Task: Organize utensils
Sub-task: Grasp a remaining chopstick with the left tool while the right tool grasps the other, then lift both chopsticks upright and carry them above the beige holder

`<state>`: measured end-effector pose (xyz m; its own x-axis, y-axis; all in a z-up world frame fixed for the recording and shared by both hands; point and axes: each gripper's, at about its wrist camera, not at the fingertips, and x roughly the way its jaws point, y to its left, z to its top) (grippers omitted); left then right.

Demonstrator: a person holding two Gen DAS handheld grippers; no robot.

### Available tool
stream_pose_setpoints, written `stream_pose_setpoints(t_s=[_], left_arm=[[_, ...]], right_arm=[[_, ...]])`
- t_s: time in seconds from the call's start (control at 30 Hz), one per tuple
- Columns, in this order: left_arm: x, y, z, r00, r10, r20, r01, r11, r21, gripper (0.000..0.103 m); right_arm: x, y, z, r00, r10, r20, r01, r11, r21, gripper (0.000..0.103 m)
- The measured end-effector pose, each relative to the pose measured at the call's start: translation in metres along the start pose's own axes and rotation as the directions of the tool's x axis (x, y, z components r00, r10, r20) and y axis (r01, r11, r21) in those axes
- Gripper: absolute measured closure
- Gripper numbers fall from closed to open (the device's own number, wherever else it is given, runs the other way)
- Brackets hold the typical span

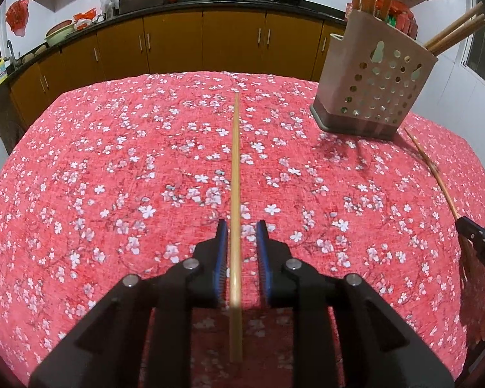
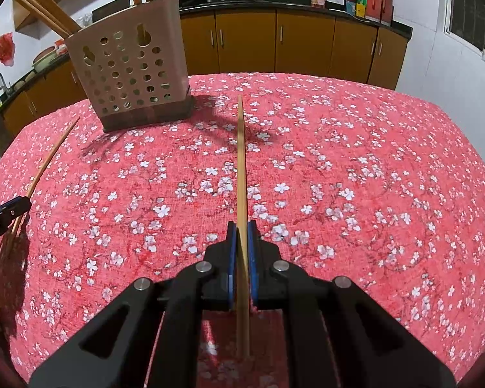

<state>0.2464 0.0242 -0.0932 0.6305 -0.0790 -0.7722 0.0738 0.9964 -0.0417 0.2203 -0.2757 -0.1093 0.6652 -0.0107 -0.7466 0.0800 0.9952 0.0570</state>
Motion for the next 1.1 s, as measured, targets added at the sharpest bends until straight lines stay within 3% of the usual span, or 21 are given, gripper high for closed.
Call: stream_pose_setpoints(t_s=[0.47, 0.7, 0.87, 1.1], left_arm=[[-0.01, 0.001, -0.008, 1.0, 0.007, -0.003, -0.007, 1.0, 0.022, 0.083], [-0.012, 0.004, -0.007, 1.0, 0.026, -0.005, -0.026, 1.0, 0.018, 0.095], [-0.021, 0.01, -0.006, 1.0, 0.022, -0.014, -0.021, 0.999, 0.033, 0.095], [-0.061, 0.016, 0.01, 0.997, 0.005, 0.072, -0.007, 0.999, 0.033, 0.095]], right_arm=[[-0.004, -0.003, -0.003, 1.0, 0.013, -0.001, -0.013, 1.0, 0.008, 0.095], [-0.007, -0.006, -0.004, 0.999, 0.032, -0.003, -0.032, 0.999, 0.024, 0.096], [-0.035, -0.011, 0.005, 0.996, 0.049, 0.073, -0.051, 0.998, 0.029, 0.096], [-0.079, -0.021, 0.024, 0.981, 0.038, 0.193, -0.046, 0.998, 0.038, 0.096]])
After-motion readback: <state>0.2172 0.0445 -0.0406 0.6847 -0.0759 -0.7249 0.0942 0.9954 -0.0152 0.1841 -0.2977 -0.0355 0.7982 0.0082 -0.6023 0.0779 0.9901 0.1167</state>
